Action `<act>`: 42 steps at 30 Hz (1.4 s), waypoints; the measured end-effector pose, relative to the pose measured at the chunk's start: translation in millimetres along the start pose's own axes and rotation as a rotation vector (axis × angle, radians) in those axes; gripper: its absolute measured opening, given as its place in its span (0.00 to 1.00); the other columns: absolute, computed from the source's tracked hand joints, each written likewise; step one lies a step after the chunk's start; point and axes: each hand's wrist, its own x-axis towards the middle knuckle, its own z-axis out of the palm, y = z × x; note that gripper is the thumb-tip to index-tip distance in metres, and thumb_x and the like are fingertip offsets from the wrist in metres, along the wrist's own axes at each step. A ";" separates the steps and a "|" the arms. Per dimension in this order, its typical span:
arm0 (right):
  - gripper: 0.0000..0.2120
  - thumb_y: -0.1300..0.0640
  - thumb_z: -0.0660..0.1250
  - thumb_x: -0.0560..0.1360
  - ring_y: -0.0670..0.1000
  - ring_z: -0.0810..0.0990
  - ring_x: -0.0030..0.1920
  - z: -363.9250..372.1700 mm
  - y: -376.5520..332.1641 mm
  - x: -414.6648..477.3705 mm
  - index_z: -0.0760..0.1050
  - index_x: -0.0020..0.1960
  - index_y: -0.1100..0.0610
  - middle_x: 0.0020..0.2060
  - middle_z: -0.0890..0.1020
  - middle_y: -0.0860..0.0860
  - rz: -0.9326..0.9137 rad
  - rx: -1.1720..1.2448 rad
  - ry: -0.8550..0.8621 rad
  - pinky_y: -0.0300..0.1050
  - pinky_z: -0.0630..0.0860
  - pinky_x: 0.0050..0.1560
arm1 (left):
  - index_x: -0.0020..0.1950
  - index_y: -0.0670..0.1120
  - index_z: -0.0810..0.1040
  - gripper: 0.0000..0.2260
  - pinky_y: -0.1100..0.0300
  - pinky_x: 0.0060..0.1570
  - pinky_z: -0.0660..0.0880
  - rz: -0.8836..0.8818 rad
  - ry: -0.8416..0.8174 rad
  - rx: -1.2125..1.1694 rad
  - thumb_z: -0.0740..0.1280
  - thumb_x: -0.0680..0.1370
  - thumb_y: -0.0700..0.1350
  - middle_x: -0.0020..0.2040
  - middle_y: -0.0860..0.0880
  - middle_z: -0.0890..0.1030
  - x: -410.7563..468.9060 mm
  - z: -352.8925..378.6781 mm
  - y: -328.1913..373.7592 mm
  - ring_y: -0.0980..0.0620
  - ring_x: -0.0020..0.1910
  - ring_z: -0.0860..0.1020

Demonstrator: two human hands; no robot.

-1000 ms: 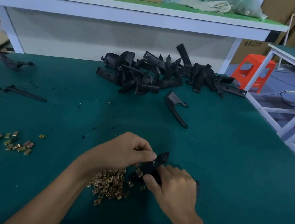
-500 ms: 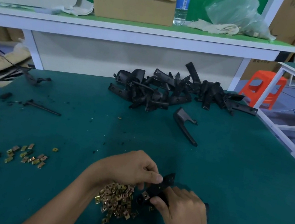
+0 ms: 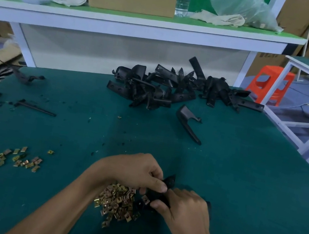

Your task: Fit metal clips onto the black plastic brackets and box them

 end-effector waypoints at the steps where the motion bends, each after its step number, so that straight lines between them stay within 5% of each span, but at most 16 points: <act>1: 0.33 0.30 0.48 0.81 0.48 0.74 0.24 -0.7 -0.3 0.7 0.76 0.32 0.50 0.24 0.74 0.45 0.011 -0.001 0.004 0.40 0.68 0.28 | 0.44 0.41 0.81 0.16 0.59 0.36 0.72 -0.004 0.018 0.012 0.69 0.80 0.53 0.32 0.46 0.79 0.4 0.3 0.4 0.56 0.31 0.76; 5: 0.33 0.31 0.47 0.82 0.49 0.75 0.26 -1.2 -1.2 2.2 0.78 0.35 0.50 0.25 0.75 0.45 0.066 0.010 0.016 0.41 0.68 0.29 | 0.45 0.46 0.82 0.15 0.50 0.39 0.75 -0.013 0.193 0.028 0.68 0.79 0.57 0.35 0.47 0.82 -3.8 9.2 0.6 0.54 0.33 0.77; 11: 0.23 0.37 0.59 0.77 0.49 0.75 0.26 -6.7 -2.6 6.7 0.77 0.35 0.52 0.26 0.76 0.46 0.177 0.018 0.018 0.40 0.65 0.31 | 0.47 0.53 0.78 0.15 0.55 0.44 0.76 -0.095 0.556 0.345 0.62 0.77 0.64 0.42 0.55 0.80 1.9 44.1 14.4 0.56 0.44 0.77; 16: 0.25 0.33 0.65 0.74 0.50 0.79 0.43 -24.6 -13.1 -4.1 0.79 0.62 0.49 0.45 0.81 0.46 0.300 0.094 -0.196 0.46 0.77 0.45 | 0.61 0.52 0.75 0.15 0.58 0.57 0.69 -0.049 0.719 0.634 0.53 0.85 0.57 0.57 0.54 0.77 12.3 52.9 18.0 0.53 0.59 0.73; 19: 0.23 0.42 0.78 0.68 0.51 0.81 0.39 -43.6 -15.7 -20.8 0.82 0.58 0.51 0.41 0.81 0.46 0.343 -0.063 -0.213 0.44 0.79 0.39 | 0.57 0.50 0.77 0.12 0.54 0.55 0.72 -0.002 0.700 0.764 0.57 0.85 0.54 0.53 0.52 0.80 13.5 60.1 22.2 0.49 0.54 0.77; 23: 0.28 0.39 0.77 0.65 0.50 0.81 0.39 -77.3 -18.4 -56.9 0.80 0.62 0.48 0.44 0.82 0.45 0.417 -0.173 -0.263 0.43 0.79 0.40 | 0.46 0.47 0.81 0.15 0.50 0.38 0.77 0.200 0.674 0.788 0.59 0.80 0.52 0.39 0.49 0.80 20.1 84.4 37.3 0.44 0.39 0.80; 26: 0.31 0.40 0.79 0.63 0.48 0.82 0.40 -103.2 -21.6 -95.5 0.80 0.64 0.46 0.46 0.83 0.43 0.535 -0.242 -0.257 0.40 0.79 0.39 | 0.53 0.47 0.83 0.17 0.48 0.44 0.77 0.298 0.579 0.590 0.59 0.84 0.56 0.44 0.50 0.82 27.9 109.2 56.4 0.43 0.43 0.80; 31: 0.30 0.43 0.82 0.62 0.47 0.83 0.41 -141.9 -38.5 -166.3 0.81 0.63 0.46 0.48 0.84 0.42 0.856 -0.194 -0.048 0.36 0.78 0.38 | 0.68 0.59 0.75 0.20 0.63 0.55 0.64 0.412 0.427 0.299 0.58 0.80 0.65 0.54 0.61 0.78 29.5 147.0 99.7 0.56 0.56 0.73; 36: 0.22 0.40 0.71 0.75 0.44 0.79 0.54 -184.5 -20.2 -220.3 0.65 0.64 0.36 0.55 0.79 0.38 1.241 -0.220 0.116 0.44 0.76 0.42 | 0.63 0.68 0.73 0.15 0.61 0.56 0.67 0.436 0.343 0.166 0.59 0.76 0.63 0.54 0.69 0.76 30.1 163.7 114.0 0.63 0.56 0.73; 40: 0.21 0.45 0.73 0.76 0.53 0.81 0.51 -211.3 46.9 -252.1 0.71 0.65 0.49 0.53 0.81 0.48 1.357 -0.265 0.143 0.52 0.78 0.45 | 0.56 0.67 0.77 0.10 0.74 0.54 0.65 0.431 0.331 0.127 0.68 0.77 0.54 0.51 0.68 0.78 25.5 169.7 111.3 0.69 0.55 0.73; 42: 0.28 0.45 0.72 0.77 0.60 0.77 0.63 -223.3 88.4 -259.3 0.69 0.72 0.54 0.64 0.78 0.55 1.475 -0.230 0.076 0.56 0.76 0.58 | 0.54 0.66 0.78 0.10 0.80 0.53 0.62 0.416 0.340 0.105 0.70 0.77 0.51 0.51 0.67 0.79 23.3 166.6 106.3 0.72 0.55 0.73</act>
